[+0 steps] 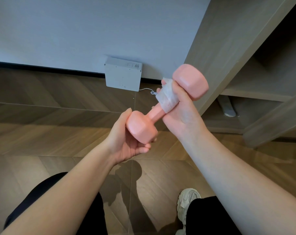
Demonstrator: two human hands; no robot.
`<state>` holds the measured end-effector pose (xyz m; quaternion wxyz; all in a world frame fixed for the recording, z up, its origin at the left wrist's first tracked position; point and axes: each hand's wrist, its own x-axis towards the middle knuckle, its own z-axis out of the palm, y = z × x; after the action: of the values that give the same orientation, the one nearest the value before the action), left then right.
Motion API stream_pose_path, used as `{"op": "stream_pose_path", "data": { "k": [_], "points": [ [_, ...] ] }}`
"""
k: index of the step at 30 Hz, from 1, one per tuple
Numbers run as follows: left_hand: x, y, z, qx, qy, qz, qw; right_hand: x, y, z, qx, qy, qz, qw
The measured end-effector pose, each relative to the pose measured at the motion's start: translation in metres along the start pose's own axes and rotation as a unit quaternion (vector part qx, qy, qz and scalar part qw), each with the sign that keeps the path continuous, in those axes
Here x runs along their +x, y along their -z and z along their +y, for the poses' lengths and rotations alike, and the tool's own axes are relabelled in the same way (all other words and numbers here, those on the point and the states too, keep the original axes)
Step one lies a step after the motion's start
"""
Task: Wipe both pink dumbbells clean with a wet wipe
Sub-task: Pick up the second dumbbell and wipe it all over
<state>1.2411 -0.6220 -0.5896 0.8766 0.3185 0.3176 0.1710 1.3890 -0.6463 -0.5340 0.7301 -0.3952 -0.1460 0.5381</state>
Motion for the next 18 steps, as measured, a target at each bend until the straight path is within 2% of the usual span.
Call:
{"op": "stream_pose_path", "data": {
  "k": [3,5,7,8,11,15,18],
  "points": [
    [0.004,-0.004,-0.007,0.089,-0.115,0.041,0.988,0.013,0.008,0.004,0.039,-0.039,0.109,0.993],
    [0.008,-0.006,-0.010,0.199,-0.220,0.074,0.952,0.018,0.014,0.005,0.115,-0.070,0.215,0.967],
    [0.008,-0.006,-0.013,0.270,-0.288,0.067,0.916,0.020,0.017,0.006,0.089,-0.085,0.284,0.951],
    [0.007,-0.006,-0.015,0.287,-0.307,0.061,0.905,0.020,0.017,0.005,0.046,-0.092,0.292,0.951],
    [0.003,-0.007,-0.021,0.337,-0.360,0.070,0.867,0.017,0.013,0.005,-0.089,-0.091,0.233,0.964],
    [0.003,0.002,-0.020,0.394,-0.372,0.090,0.836,0.003,0.006,0.010,-0.194,-0.103,0.053,0.974],
    [0.004,0.007,-0.019,0.470,-0.398,0.120,0.779,-0.007,0.008,0.022,-0.224,-0.141,0.029,0.964]
  ]
}}
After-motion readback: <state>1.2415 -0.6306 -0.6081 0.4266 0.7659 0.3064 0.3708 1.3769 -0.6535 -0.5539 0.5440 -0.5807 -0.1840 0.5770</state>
